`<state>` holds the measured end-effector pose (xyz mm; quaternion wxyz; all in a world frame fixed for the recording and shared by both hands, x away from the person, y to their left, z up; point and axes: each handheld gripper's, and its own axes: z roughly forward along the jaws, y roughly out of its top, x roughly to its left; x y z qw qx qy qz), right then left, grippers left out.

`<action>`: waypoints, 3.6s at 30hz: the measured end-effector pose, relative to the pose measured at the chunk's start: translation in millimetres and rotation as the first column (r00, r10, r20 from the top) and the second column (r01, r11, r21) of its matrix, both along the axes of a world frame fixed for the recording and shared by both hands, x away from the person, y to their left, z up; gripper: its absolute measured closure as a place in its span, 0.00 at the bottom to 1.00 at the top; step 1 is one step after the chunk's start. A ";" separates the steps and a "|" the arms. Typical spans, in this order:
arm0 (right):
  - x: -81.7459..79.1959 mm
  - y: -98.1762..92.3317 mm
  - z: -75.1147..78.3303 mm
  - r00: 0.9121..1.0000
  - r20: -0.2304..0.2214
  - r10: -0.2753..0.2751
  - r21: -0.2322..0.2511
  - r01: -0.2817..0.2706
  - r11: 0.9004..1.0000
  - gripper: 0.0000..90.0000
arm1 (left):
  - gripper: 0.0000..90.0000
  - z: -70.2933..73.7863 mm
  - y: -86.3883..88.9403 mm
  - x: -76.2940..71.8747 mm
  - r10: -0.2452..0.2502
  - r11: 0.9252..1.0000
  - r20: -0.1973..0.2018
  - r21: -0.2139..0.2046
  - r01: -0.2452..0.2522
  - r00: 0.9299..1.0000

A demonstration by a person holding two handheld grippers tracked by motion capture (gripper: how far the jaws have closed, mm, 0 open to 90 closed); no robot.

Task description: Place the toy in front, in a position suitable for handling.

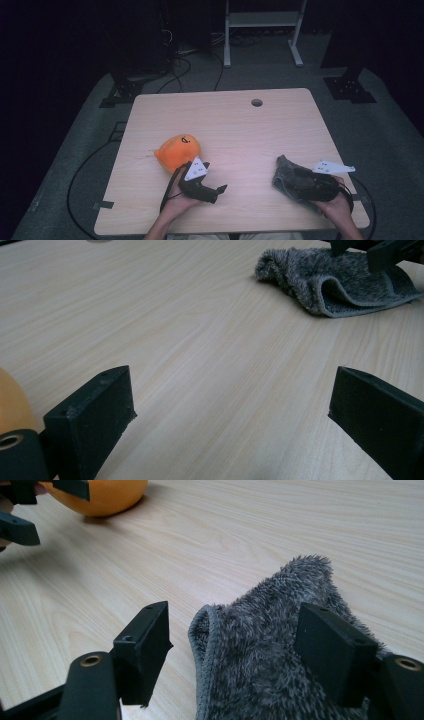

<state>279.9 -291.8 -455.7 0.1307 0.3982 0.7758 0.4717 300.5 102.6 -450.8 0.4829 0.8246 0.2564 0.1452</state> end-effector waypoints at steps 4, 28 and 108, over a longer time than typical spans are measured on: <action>1.1 1.3 -0.8 1.000 -0.005 -0.001 0.009 0.002 1.000 0.32 | 0.04 9.3 3.9 1.4 0.015 1.000 0.025 -0.014 -0.014 1.000; 0.7 5.7 -0.9 1.000 0.000 0.008 0.004 -0.008 1.000 0.32 | 0.03 69.7 61.9 16.9 0.120 0.992 0.157 -0.053 -0.113 0.980; -2.9 12.0 1.3 0.999 0.019 0.037 -0.017 -0.037 0.999 0.33 | 0.23 17.2 95.2 66.2 0.333 0.934 0.019 0.129 -0.332 0.943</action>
